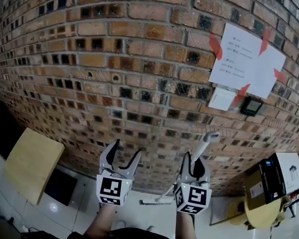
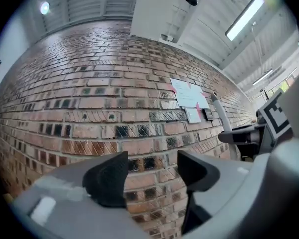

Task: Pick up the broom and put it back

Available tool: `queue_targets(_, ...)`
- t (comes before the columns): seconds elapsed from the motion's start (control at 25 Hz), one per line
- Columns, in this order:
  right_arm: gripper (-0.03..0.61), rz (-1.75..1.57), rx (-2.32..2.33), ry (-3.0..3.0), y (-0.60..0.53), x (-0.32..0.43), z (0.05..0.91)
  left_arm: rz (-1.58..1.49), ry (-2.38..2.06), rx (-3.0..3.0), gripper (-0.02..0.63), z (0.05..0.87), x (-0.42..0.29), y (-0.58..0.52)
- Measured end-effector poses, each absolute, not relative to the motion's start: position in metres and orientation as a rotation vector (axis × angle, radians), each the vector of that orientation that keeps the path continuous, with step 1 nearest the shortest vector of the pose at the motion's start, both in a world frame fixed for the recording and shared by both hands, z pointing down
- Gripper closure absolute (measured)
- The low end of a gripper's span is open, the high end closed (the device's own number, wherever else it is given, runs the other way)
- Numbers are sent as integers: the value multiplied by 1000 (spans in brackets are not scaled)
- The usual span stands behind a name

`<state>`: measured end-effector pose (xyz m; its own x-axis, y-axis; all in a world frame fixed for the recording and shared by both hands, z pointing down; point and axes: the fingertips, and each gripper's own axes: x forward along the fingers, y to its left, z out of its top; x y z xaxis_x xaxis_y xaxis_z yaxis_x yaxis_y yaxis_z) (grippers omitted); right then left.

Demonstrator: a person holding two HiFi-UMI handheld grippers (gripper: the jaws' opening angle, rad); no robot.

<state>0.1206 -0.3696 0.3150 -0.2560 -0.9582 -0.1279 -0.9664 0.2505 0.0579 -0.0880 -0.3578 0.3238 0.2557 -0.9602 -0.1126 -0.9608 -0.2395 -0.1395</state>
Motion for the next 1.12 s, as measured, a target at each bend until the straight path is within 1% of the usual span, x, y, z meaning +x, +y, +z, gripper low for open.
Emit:
queue_targets(0.2, 482, 209, -1830, 2442, -359, 109, 301, 21, 1833, -2324, 298, 317, -97, -351)
queue_targets(0.56, 482, 208, -1833, 2457, -353, 99, 301, 57, 1844, -2347, 298, 319, -102, -348)
queue_targets(0.68, 482, 207, -1849, 2457, -354, 101, 304, 24, 1822, -2357, 298, 322, -101, -349)
queue_targets(0.84, 482, 184, -1884, 2456, -355, 110, 311, 39, 1795, -2367, 299, 321, -96, -348)
queue_targets(0.88, 482, 180, -1895, 2450, -355, 114, 312, 41, 1787, -2366, 314, 320, -94, -348)
queue_targets(0.92, 482, 174, -1908, 2441, -355, 119, 313, 37, 1777, -2370, 316, 320, -92, -348)
queue_targets(1.12, 482, 137, -1979, 2399, -354, 148, 323, 7, 1702, -2449, 316, 329, -64, -357)
